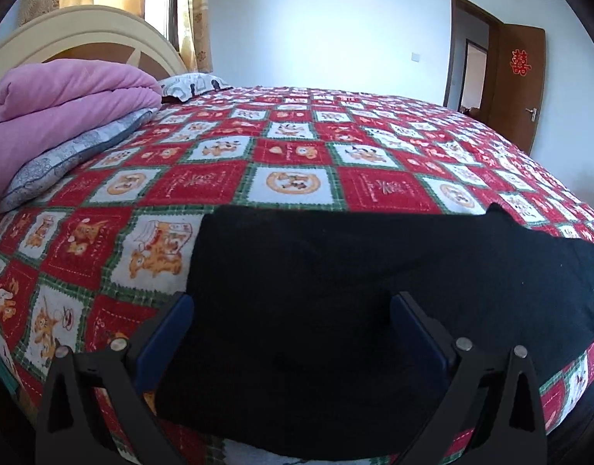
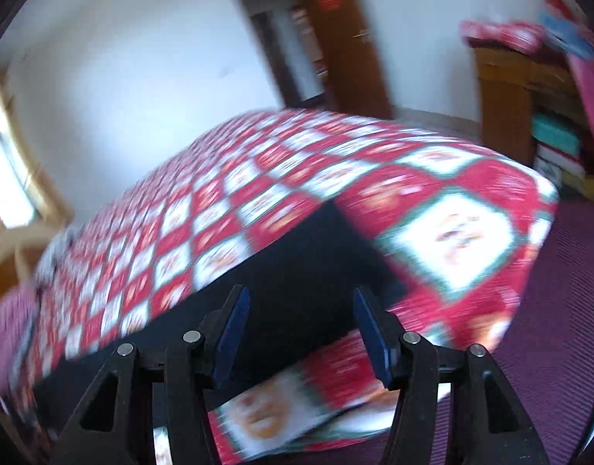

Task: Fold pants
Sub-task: 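Grasp the black pants end with the right tool and lift it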

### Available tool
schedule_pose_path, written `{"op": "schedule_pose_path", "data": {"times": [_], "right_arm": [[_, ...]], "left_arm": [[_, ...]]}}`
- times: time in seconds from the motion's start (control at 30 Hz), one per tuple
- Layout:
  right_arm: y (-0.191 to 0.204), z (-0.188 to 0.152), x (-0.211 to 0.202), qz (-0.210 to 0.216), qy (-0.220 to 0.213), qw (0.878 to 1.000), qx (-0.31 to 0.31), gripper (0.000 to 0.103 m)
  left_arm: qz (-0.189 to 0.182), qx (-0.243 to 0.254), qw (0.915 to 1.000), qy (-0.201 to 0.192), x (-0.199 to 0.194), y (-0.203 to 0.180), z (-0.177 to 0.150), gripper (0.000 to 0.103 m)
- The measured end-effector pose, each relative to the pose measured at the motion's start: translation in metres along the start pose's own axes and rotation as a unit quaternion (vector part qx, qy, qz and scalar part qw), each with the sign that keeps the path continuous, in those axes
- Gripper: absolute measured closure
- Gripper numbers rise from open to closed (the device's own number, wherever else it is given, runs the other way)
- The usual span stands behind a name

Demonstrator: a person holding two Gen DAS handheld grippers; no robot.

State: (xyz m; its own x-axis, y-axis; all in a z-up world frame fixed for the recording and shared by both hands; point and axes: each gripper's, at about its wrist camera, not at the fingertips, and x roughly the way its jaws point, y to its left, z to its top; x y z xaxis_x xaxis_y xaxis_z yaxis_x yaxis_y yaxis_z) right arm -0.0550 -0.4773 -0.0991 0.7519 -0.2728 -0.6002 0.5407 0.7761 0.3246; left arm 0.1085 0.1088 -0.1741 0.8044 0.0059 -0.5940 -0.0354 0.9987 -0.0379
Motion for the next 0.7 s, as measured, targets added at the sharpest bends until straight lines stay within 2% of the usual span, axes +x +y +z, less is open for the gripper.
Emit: {"op": "schedule_pose_path", "data": {"times": [0.13, 0.23, 0.5, 0.7], "right_arm": [[-0.037, 0.015, -0.007, 0.007, -0.009, 0.998, 0.06, 0.045], [-0.048, 0.017, -0.01, 0.004, -0.014, 0.996, 0.085, 0.045], [-0.049, 0.004, 0.009, 0.027, 0.02, 0.995, 0.098, 0.045], [-0.047, 0.001, 0.013, 0.044, 0.004, 0.995, 0.086, 0.045]], "left_arm": [[0.009, 0.01, 0.9999, -0.008, 0.001, 0.003, -0.002, 0.0], [0.007, 0.005, 0.9999, -0.005, 0.004, 0.01, -0.004, 0.0], [-0.007, -0.011, 0.9999, -0.006, 0.007, 0.018, -0.01, 0.0], [-0.014, -0.021, 0.9997, -0.005, 0.009, 0.02, -0.011, 0.0]]}}
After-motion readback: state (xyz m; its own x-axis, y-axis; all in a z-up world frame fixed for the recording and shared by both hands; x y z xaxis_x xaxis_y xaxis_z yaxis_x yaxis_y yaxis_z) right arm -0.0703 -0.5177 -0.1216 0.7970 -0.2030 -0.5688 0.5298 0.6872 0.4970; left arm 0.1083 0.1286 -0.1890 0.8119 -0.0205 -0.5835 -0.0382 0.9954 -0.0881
